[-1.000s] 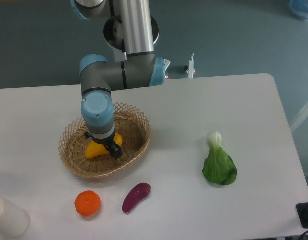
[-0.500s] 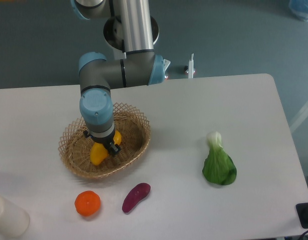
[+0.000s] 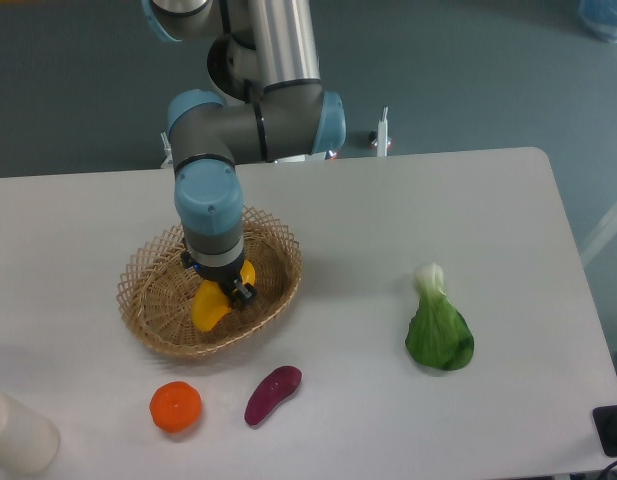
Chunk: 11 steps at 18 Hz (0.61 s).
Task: Pick up the mango from the basket
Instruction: 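Lift the held mango up and out of the basket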
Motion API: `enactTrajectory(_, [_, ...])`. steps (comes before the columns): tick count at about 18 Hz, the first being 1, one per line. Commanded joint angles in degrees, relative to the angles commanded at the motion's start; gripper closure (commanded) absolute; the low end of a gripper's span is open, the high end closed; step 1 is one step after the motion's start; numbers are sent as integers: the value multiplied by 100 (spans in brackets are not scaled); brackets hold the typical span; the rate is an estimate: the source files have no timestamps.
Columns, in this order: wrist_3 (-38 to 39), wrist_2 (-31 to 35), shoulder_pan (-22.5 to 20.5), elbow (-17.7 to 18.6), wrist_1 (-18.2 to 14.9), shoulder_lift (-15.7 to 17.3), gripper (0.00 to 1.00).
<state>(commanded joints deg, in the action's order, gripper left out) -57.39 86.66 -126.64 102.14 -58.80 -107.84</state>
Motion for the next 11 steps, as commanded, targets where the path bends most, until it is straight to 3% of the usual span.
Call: enactTrajectory(11, [-325,53,-782,-1002,-35,-97,57])
